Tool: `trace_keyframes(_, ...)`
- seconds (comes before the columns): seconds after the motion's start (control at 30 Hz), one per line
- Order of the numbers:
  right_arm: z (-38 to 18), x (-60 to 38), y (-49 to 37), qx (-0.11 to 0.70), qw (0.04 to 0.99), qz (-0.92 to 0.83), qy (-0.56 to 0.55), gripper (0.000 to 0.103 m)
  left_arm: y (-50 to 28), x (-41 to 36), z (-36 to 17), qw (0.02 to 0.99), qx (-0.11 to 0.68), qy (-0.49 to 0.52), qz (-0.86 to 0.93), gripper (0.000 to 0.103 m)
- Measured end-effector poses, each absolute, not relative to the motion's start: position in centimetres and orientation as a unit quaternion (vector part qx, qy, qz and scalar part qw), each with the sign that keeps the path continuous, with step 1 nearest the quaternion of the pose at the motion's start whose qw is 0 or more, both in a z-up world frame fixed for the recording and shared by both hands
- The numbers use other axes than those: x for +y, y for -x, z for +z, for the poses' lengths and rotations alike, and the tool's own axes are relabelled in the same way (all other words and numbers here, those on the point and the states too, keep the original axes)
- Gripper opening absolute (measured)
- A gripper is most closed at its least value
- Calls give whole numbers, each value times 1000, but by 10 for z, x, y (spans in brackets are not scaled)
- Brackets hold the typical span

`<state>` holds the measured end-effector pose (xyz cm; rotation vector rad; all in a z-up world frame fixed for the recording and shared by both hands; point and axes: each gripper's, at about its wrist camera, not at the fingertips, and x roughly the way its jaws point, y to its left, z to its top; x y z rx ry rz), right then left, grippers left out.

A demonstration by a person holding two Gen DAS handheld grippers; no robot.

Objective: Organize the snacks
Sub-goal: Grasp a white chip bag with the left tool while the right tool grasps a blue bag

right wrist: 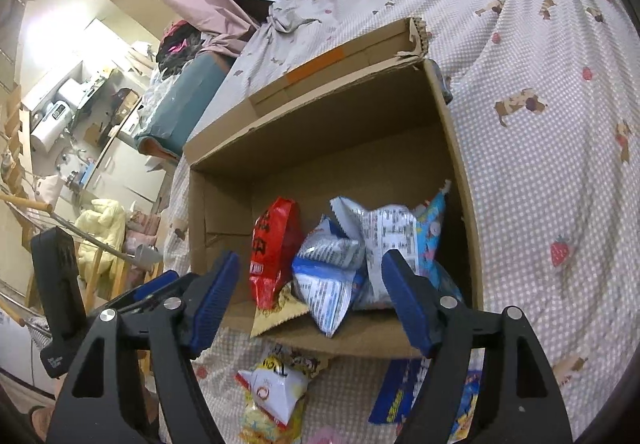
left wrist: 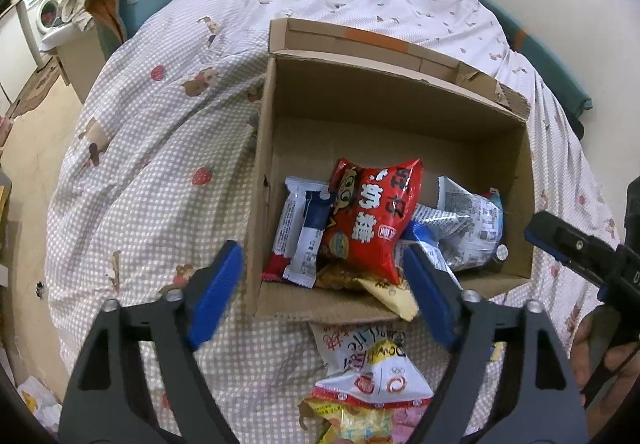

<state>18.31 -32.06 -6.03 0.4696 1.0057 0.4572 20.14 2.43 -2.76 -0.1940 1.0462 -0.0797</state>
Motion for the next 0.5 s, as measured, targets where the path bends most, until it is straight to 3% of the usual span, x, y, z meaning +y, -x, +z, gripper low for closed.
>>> trace_keyframes(0.5,-70,-335,-115,523,814,174,-184,78,-178,-4,-100,775,619,112,-66,87)
